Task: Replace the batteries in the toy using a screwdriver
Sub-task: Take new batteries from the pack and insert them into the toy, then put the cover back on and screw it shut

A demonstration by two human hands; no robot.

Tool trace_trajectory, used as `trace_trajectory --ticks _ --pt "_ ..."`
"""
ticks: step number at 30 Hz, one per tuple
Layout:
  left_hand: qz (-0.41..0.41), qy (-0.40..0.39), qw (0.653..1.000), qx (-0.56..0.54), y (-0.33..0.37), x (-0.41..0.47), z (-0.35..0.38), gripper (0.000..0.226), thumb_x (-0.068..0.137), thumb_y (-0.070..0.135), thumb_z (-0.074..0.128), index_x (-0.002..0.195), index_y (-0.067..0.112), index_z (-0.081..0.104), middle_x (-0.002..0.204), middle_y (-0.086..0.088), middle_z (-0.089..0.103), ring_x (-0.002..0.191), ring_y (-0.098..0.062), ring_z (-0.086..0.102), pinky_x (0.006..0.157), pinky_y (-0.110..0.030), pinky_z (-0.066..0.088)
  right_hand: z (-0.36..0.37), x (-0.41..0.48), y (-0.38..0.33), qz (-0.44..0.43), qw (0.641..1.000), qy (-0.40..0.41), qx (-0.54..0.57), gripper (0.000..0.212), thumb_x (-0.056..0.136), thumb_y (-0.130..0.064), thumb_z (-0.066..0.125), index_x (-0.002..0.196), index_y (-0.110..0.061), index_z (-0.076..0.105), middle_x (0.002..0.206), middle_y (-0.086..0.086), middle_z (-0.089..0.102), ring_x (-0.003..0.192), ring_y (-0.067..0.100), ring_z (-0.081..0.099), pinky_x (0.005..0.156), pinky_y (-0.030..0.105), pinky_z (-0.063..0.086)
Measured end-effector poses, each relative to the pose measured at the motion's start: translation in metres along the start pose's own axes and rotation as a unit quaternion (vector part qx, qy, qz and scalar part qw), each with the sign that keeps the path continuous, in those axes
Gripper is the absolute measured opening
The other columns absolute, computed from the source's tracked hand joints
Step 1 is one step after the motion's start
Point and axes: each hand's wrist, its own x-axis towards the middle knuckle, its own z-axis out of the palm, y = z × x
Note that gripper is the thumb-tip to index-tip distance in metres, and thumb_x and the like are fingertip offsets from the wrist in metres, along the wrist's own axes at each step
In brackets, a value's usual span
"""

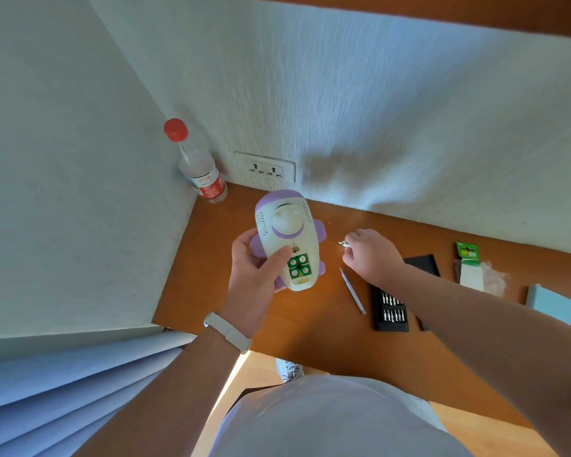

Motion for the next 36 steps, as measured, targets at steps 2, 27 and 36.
trace_trajectory --ticks 2,27,36 --pt "0.000 -0.001 1.000 0.003 0.000 0.000 0.000 0.070 0.074 0.022 0.078 0.133 0.022 0.041 0.127 -0.008 0.063 0.113 -0.031 0.068 0.083 -0.055 0.060 0.001 -0.005 -0.003 0.035 0.997 0.005 0.071 0.012 0.094 -0.012 0.052 0.089 -0.006 0.061 0.074 0.003 0.050 0.071 0.017 0.045 0.061 0.026 0.032" --pt "0.060 -0.061 0.996 -0.029 0.027 -0.029 0.012 0.055 0.083 0.021 0.075 0.127 0.028 0.043 0.110 0.004 0.072 0.101 -0.026 0.073 0.070 -0.041 0.062 -0.164 -0.094 -0.105 0.086 0.791 0.082 0.600 0.020 0.084 -0.008 0.066 0.093 -0.025 0.067 0.092 -0.001 0.075 0.088 0.021 0.071 0.087 0.045 0.059" --pt "0.068 -0.094 0.993 -0.036 0.051 -0.040 0.008 0.061 0.078 0.031 0.077 0.128 0.028 0.043 0.116 0.002 0.070 0.102 -0.023 0.073 0.073 -0.043 0.062 -0.174 -0.097 -0.118 0.014 0.785 0.071 0.616 0.013 0.086 -0.016 0.068 0.094 -0.025 0.070 0.094 -0.002 0.073 0.089 0.019 0.072 0.073 0.032 0.059"
